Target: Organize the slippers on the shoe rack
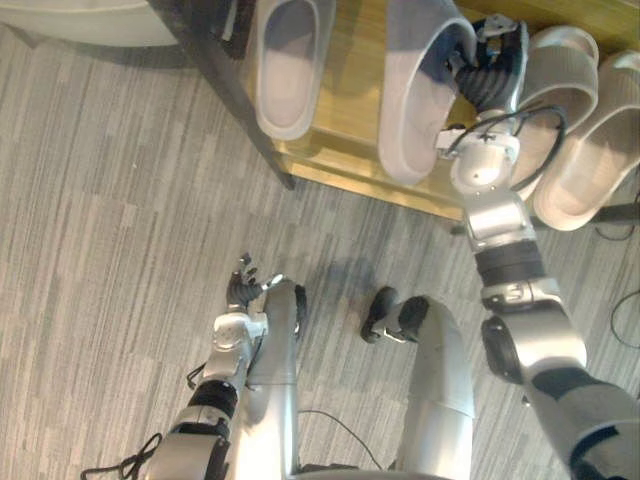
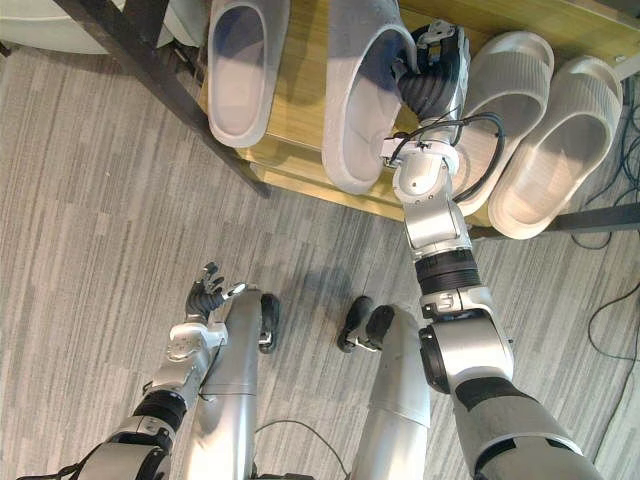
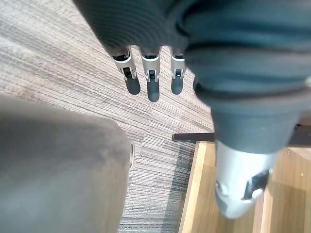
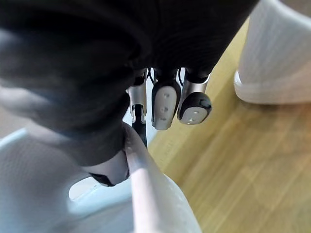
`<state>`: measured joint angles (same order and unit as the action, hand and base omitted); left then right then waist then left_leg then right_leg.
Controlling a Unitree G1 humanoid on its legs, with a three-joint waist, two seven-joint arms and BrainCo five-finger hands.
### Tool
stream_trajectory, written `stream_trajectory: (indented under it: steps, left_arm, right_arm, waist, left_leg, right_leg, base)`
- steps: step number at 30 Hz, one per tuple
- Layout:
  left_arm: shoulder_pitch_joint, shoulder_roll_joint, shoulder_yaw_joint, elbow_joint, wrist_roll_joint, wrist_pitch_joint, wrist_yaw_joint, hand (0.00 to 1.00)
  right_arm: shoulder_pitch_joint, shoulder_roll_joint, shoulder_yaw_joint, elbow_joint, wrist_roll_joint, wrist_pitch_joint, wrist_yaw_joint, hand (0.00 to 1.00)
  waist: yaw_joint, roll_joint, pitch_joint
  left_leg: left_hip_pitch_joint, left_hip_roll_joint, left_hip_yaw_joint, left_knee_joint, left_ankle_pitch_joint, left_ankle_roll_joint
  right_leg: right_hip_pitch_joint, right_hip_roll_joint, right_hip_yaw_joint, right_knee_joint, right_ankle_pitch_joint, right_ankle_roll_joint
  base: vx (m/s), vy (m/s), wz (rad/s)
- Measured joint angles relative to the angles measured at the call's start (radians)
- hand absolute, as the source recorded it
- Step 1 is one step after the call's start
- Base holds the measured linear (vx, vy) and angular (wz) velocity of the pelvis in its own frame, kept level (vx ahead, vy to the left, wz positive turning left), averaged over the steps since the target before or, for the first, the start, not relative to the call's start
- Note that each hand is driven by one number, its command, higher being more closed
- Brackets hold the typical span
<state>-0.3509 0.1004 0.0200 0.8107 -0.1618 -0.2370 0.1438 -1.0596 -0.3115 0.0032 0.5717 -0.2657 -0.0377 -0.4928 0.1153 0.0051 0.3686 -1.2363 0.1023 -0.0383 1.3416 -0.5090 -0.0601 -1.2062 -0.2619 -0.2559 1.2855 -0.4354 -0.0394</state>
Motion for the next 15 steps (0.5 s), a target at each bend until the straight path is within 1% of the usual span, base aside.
stream_trajectory:
  steps: [5, 6, 8, 11, 15]
  left_arm:
    - [-0.005, -0.011, 0.000, 0.008, -0.017, 0.003, 0.024, 0.00]
    - [-0.005, -0.011, 0.000, 0.009, -0.019, 0.003, 0.026, 0.00]
    - [-0.010, -0.018, -0.001, 0.036, -0.023, 0.006, 0.029, 0.00]
    - [-0.017, -0.026, -0.001, 0.048, -0.037, 0.008, 0.031, 0.00]
    - [-0.021, -0.031, -0.001, 0.049, -0.037, 0.009, 0.031, 0.00]
  right_arm:
    - [-0.077, 0.028, -0.002, 0.093, 0.031, 0.011, -0.007, 1.00]
    - [-0.078, 0.030, -0.002, 0.096, 0.031, 0.011, -0.008, 0.00]
    - [-0.082, 0.037, -0.002, 0.144, 0.033, 0.014, -0.015, 0.00]
    - [-0.117, 0.037, -0.002, 0.194, 0.042, 0.022, -0.026, 0.00]
    - [-0.138, 0.037, -0.014, 0.208, 0.051, 0.027, -0.038, 0.00]
  waist:
    - [0.008, -0.002, -0.009]
    - [0.009, -0.002, -0.011]
    - [0.010, -0.005, -0.038]
    - [0.016, -0.007, -0.042]
    - [0.022, -0.007, -0.042]
  left_leg:
    - [-0.007, -0.008, -0.016, -0.019, 0.015, -0.014]
    - [-0.008, -0.008, -0.017, -0.020, 0.016, -0.015]
    - [-0.020, -0.016, -0.035, -0.039, 0.031, -0.023]
    - [-0.021, -0.024, -0.040, -0.052, 0.042, -0.030]
    - [-0.023, -0.026, -0.046, -0.058, 0.049, -0.033]
  right_leg:
    - [0.000, -0.004, -0.015, -0.007, -0.003, -0.005]
    - [0.000, -0.004, -0.016, -0.008, -0.003, -0.005]
    - [-0.001, -0.008, -0.038, -0.021, -0.002, -0.006]
    - [-0.001, -0.017, -0.044, -0.021, -0.002, -0.006]
    - [0.000, -0.017, -0.049, -0.024, -0.003, -0.007]
  base:
    - [0.03, -0.018, 0.08]
    - [0.03, -0.019, 0.11]
    - [0.04, -0.021, 0.16]
    - [0.03, -0.009, 0.14]
    - [0.00, 0.005, 0.05]
